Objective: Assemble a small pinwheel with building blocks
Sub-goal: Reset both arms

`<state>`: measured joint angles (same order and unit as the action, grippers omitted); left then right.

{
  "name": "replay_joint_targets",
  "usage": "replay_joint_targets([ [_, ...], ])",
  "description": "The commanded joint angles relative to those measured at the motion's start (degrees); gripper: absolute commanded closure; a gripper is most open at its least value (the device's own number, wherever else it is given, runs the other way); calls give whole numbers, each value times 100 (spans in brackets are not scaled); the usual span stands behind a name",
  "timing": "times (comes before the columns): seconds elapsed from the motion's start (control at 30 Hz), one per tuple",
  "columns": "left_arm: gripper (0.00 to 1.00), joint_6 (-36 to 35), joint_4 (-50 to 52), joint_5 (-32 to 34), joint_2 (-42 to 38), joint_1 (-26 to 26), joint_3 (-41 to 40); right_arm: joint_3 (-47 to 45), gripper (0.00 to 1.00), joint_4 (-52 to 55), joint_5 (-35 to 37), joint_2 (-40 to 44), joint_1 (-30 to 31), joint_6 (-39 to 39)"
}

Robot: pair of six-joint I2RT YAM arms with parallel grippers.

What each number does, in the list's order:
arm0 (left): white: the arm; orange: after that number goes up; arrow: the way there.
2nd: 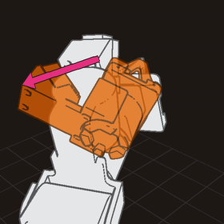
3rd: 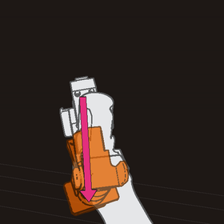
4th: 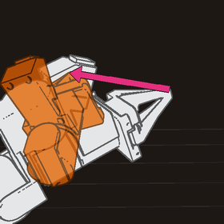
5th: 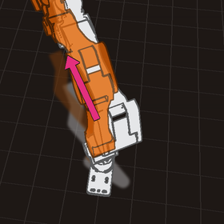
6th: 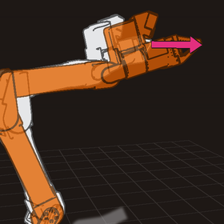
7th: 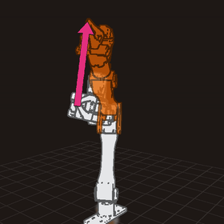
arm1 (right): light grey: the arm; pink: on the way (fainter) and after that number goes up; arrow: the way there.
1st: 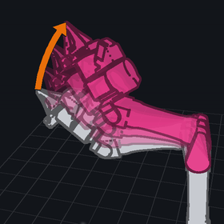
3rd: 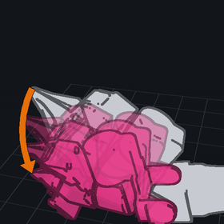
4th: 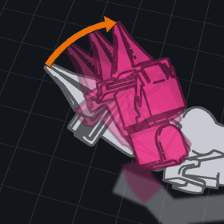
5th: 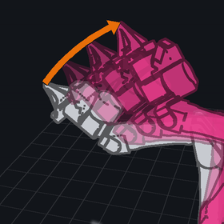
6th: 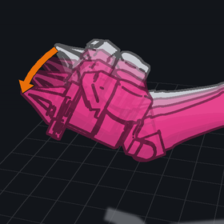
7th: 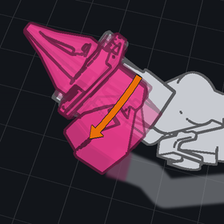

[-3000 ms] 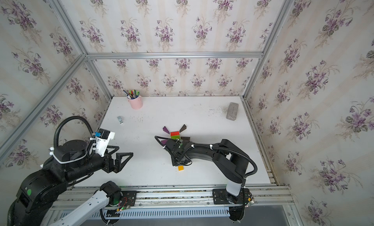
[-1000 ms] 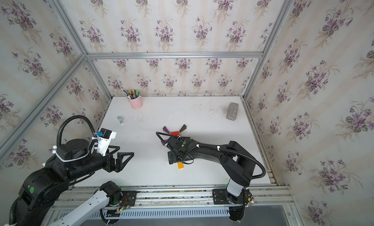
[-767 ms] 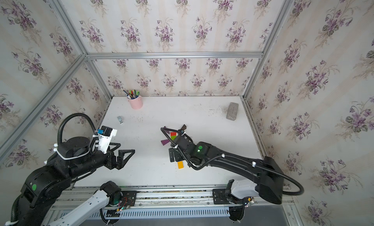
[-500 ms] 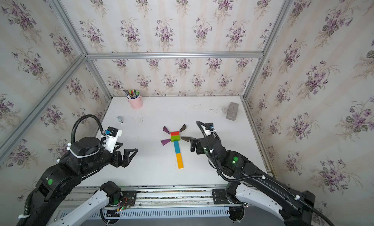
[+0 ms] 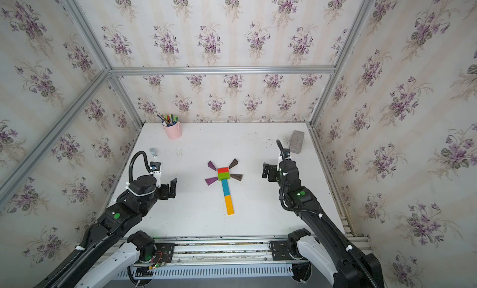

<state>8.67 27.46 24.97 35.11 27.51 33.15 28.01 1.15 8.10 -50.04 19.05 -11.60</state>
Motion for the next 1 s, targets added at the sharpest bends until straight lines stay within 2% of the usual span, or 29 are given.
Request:
replay_joint_targets([
  [0.0, 1, -108, -1142, 551, -48, -222, -468, -772, 0, -1269, 22, 469, -6, 381],
  [0.13, 1, -217, -2148, 357, 502, -491, -996, -1918, 0, -3063, 1075, 1106, -39, 676],
  [0.2, 1, -424, -2697, 319, 942, -692, -1126, -2392, 0, -4130, 1389, 1127, -125, 957],
  [0.27, 1, -504, -3457, 145, 1349, -979, -1327, -2575, 0, -4527, 1541, 913, -275, 1046],
  [0.33, 1, -440, -4716, -386, 1825, -1404, -1730, -2653, 0, -4751, 1341, 465, -527, 1085],
  [0.4, 1, -432, -5980, -568, 2413, -1756, -2025, -2830, 0, -5421, 1141, -24, -707, 1109],
  [0.47, 0, -492, -6107, -1076, 2785, -2073, -1813, -2892, 0, -6060, 1068, -521, -807, 1183],
  [0.57, 0, -478, -6978, -1631, 3396, -2405, -1788, -2753, 0, -6529, 536, -1129, -960, 1530],
  [0.63, 0, -640, -7499, -1715, 3777, -2464, -1802, -2698, 0, -7115, 301, -1631, -1020, 1729],
  [0.67, 0, -631, -7749, -1714, 4003, -2486, -1800, -2694, 0, -7440, 233, -1855, -1095, 1680],
  [0.77, 0, -699, -8821, -2090, 5139, -2539, -1764, -2577, 0, -8284, -551, -2670, -1591, 1230],
  [0.8, 1, -739, -9040, -2181, 5331, -2547, -1735, -2532, 0, -8480, -709, -2933, -1714, 1128],
  [0.87, 0, -750, -7765, -2269, 4925, -2559, -1449, -2449, 0, -9000, -877, -3642, -1807, 1107],
  [0.9, 0, -759, -7742, -2233, 4904, -2549, -1395, -2355, 0, -9304, -976, -3973, -1817, 1144],
  [0.93, 0, -773, -8172, -2286, 5105, -2550, -1452, -2154, 0, -8710, -1236, -3875, -1817, 1221],
  [0.97, 1, -808, -8345, -2333, 5209, -2541, -1466, -1759, 0, -7385, -1419, -3594, -1817, 1310],
])
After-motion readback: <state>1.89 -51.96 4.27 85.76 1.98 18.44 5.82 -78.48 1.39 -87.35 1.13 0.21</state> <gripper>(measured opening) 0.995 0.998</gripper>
